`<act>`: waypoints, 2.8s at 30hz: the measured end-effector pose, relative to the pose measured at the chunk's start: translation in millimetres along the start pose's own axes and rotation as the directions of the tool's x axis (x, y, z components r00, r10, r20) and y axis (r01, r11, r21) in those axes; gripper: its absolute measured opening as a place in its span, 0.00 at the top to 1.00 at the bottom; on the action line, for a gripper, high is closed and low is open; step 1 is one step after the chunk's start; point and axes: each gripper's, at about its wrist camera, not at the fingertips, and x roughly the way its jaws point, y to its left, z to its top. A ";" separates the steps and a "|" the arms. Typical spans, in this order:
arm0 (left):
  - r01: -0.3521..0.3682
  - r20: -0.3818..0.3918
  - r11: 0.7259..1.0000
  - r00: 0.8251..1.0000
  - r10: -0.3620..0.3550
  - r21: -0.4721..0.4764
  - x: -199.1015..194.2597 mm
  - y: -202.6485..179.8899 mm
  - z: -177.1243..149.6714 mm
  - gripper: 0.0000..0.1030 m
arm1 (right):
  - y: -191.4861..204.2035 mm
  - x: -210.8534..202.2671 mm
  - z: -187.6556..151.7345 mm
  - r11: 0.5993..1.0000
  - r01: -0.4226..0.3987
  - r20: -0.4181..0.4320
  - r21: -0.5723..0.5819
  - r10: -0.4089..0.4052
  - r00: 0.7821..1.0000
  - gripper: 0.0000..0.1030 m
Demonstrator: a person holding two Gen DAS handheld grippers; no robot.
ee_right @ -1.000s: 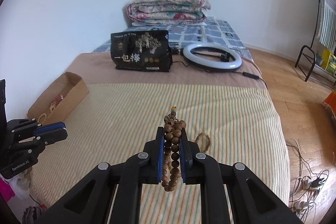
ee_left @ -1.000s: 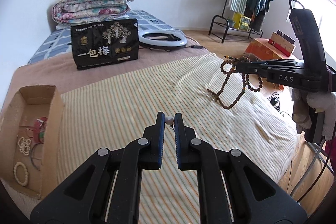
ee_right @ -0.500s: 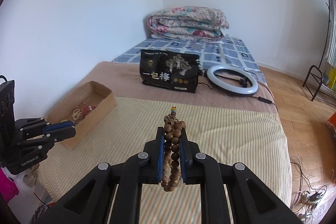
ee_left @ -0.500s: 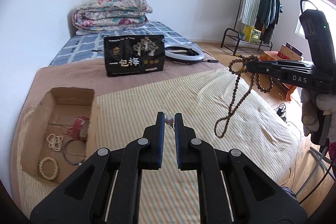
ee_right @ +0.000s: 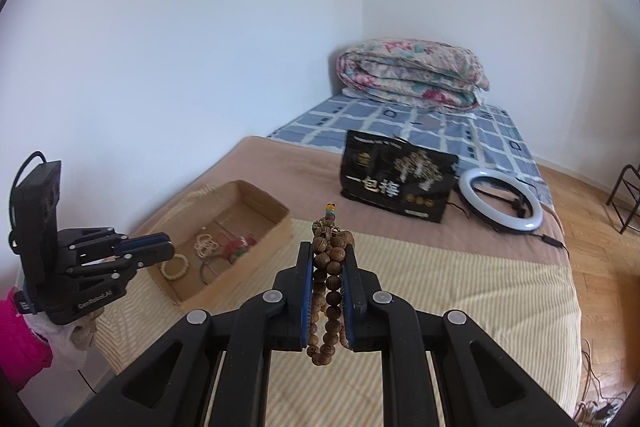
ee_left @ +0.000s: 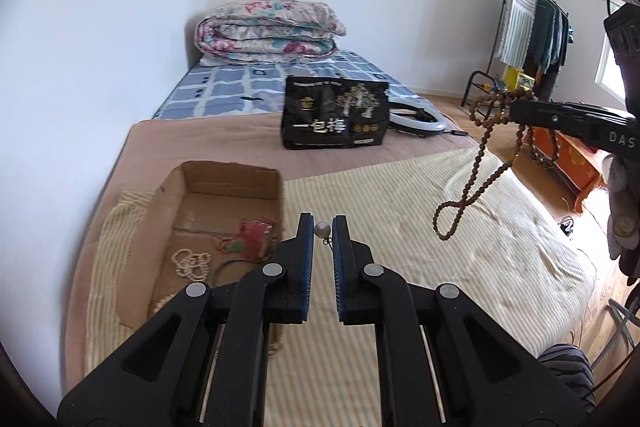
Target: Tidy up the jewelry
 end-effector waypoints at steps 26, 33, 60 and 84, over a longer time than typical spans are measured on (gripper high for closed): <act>-0.115 -0.067 0.988 0.992 0.108 -0.100 34.0 126.6 -3.3 0.93 | 143.7 72.4 53.1 0.968 -0.223 -0.002 -0.116 0.224 0.975 0.90; -0.104 -0.090 0.988 0.991 0.095 -0.111 54.5 137.1 0.8 0.93 | 159.3 98.8 42.8 0.960 -0.262 -0.047 -0.099 0.259 0.965 0.90; -0.132 -0.147 0.984 0.983 0.113 -0.120 94.1 143.9 -1.3 0.54 | 142.1 169.1 -11.5 0.980 -0.196 -0.231 0.023 0.196 0.953 0.33; -0.166 -0.083 0.980 0.984 0.157 -0.114 44.9 129.5 9.2 0.54 | 143.8 137.7 -4.7 0.988 -0.154 -0.175 -0.005 0.151 0.973 0.10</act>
